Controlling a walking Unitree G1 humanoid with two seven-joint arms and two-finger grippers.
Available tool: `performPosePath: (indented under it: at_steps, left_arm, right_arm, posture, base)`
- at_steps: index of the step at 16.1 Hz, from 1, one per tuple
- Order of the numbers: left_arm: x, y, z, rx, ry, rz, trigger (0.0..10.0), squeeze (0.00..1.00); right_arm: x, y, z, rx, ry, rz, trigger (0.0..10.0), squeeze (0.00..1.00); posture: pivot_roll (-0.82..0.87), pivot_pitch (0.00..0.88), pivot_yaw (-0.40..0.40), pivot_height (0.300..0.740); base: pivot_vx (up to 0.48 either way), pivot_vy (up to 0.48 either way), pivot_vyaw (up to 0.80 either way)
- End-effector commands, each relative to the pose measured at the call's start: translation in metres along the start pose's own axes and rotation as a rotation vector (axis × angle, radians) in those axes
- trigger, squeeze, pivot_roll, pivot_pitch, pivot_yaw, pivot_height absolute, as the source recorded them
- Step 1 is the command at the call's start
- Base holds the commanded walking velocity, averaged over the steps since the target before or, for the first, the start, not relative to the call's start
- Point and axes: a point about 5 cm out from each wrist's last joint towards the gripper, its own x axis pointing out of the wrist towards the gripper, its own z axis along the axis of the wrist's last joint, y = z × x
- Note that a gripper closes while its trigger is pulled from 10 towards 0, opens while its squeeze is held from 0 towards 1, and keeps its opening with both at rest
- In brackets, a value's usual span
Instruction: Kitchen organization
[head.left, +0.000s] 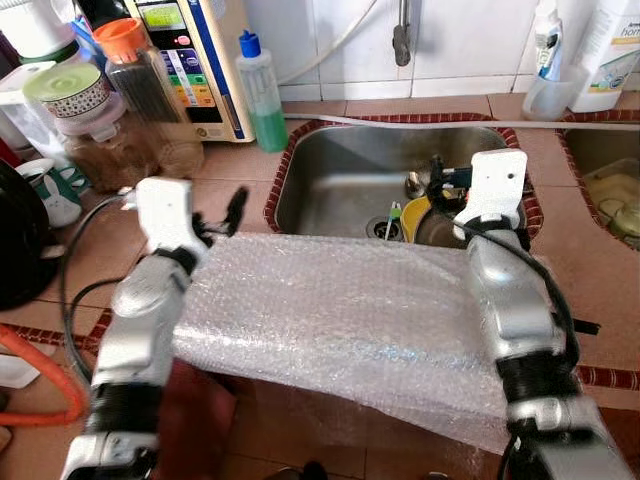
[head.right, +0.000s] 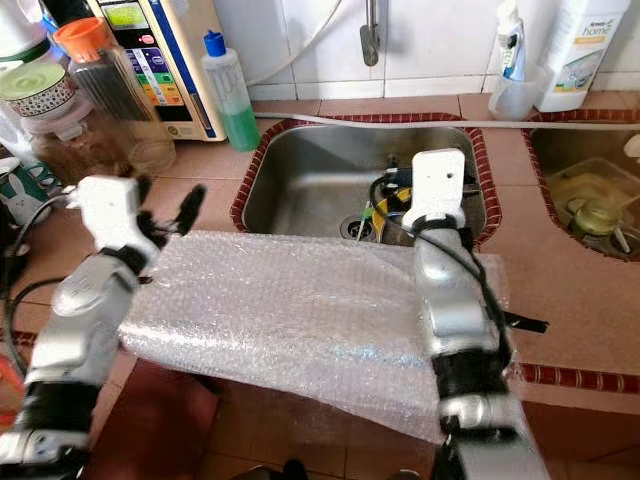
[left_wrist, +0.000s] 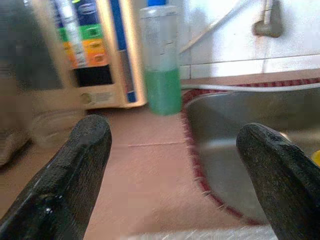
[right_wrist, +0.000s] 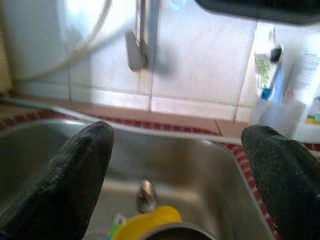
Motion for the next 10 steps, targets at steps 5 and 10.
performPosePath:
  at_steps: [5, 10]
  left_arm:
    - [-0.022, 0.016, 0.005, 0.056, 0.011, 0.112, 10.0, 0.0]
    - [-0.055, 0.036, -0.007, -0.018, 0.055, 0.193, 10.0, 0.0]
  right_arm:
    - [-0.02, 0.012, 0.004, -0.005, -0.011, 0.058, 10.0, 1.0]
    - [-0.045, 0.014, -0.005, -0.011, 0.041, 0.132, 10.0, 1.0]
  posture:
    - [-0.2, 0.097, 0.138, 0.74]
    - [-0.2, 0.077, 0.125, 0.74]
  base:
    - [0.0, 0.0, 0.0]
    - [0.0, 0.0, 0.0]
